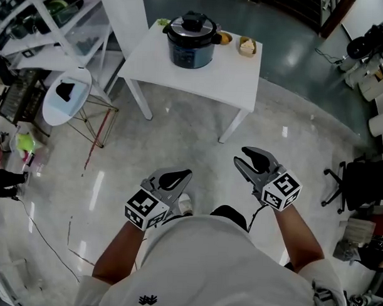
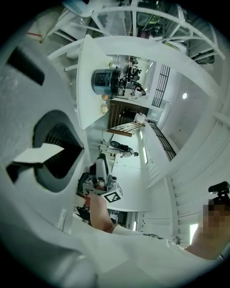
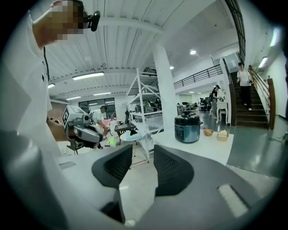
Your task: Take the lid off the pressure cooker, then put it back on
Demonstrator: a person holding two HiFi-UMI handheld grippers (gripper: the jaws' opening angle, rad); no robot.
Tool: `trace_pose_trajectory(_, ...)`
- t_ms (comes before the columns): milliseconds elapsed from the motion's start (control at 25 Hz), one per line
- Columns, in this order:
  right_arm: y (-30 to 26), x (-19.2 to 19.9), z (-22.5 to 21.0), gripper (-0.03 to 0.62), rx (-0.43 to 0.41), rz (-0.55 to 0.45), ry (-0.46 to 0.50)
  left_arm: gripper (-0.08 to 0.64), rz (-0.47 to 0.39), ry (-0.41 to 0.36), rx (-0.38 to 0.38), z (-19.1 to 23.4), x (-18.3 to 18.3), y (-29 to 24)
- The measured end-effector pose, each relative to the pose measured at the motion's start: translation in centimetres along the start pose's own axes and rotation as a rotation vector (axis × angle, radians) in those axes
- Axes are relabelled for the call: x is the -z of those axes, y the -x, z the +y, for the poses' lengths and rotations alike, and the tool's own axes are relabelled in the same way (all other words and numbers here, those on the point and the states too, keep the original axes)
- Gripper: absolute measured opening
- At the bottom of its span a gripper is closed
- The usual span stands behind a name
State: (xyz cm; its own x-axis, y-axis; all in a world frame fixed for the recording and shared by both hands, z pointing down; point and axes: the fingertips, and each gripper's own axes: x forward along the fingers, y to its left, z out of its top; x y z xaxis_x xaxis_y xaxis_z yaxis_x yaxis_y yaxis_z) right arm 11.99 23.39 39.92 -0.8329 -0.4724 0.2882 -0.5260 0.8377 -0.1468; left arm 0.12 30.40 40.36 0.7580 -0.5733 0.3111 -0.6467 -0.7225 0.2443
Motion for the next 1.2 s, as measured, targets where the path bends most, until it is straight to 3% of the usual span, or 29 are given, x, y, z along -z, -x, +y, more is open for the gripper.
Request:
trace_pose_trajectory(480,-8.6,-4.8,-6.8,0.195,-0.021,-0.002,0.056,0.005,-0.047,0.072,-0.050,7.4,-1.7,0.5)
trace_pose_trajectory(800,-16.2,-8.9,-15.9,0.202,-0.076,-0.042,0.090,0.005,-0.065,0.096,-0.152,15.1,-5.0,-2.5)
trace_pose_trajectory(1200,-26.2,-15.1,-28.0,0.270,-0.175,-0.044,0.156,0.005,-0.087,0.126,-0.245,22.6,-10.3,-8.5)
